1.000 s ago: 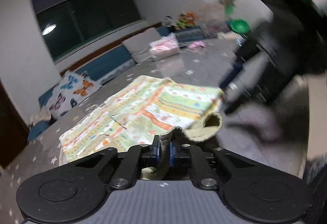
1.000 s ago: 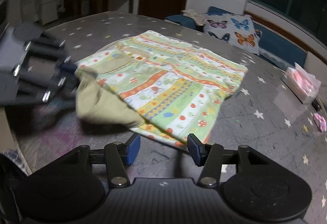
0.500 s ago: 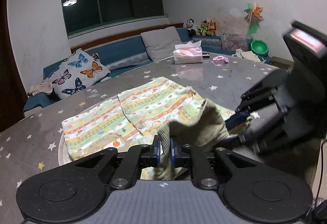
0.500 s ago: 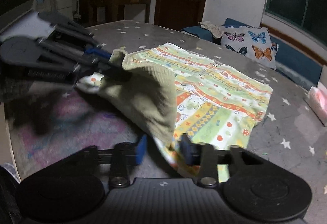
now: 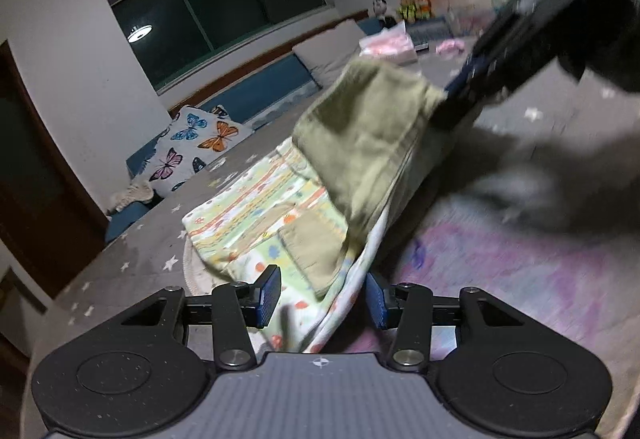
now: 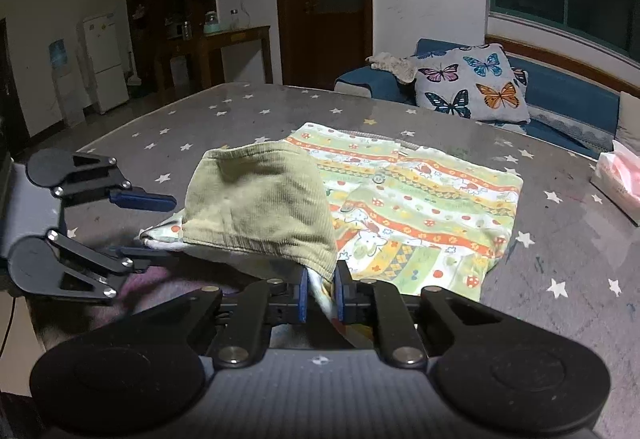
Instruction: Fold clothes
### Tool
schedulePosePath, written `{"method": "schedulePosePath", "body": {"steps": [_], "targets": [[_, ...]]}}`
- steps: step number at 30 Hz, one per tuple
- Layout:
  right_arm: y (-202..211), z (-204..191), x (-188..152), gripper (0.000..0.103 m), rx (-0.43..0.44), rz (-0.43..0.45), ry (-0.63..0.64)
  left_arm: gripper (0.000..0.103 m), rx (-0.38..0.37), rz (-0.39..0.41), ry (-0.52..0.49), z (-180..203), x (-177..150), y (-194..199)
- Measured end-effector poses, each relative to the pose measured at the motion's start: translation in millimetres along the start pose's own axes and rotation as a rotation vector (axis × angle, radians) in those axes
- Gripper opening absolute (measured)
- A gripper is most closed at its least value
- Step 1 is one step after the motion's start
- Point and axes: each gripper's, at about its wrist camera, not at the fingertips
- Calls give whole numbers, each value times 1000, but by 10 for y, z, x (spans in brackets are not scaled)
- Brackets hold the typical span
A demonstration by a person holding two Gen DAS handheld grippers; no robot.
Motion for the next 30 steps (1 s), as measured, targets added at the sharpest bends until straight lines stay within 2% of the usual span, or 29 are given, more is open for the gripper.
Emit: {"method": "schedulePosePath", "body": {"steps": [1, 2, 3, 5, 8, 13, 17, 24, 30], "targets": [[8, 1, 11, 10, -1, 6, -5, 33, 1, -1, -2, -7, -7, 10], [15, 3, 22, 10, -1, 12, -11, 17, 1, -2, -5, -14, -15, 21], [23, 4, 33, 9, -2, 17, -16, 11, 2, -3, -7, -21, -22, 31], [64, -25, 38, 9, 1, 27, -16, 9, 3, -5, -11, -35, -37, 52], [157, -91, 37, 8, 10, 40, -12, 7, 5, -8, -18, -56, -59, 83], [537, -326, 15, 8, 61, 48, 10, 8, -53, 6, 12, -161, 22, 551], [692, -407, 96, 7, 75, 60, 43, 8, -36, 9, 38, -258, 151, 643], [467, -105, 552, 6, 43, 83, 47, 7, 14, 12, 85, -577, 524, 214], [-9, 383, 926, 5, 6, 41, 10, 7, 27, -36, 81, -773, 764, -536]]}}
Point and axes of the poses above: each gripper's, at about its wrist camera, not at the fingertips, and y roughly against the way its jaws point, z to its right, x to its top, and after that the axes turned 11 degrees about x, right-handed
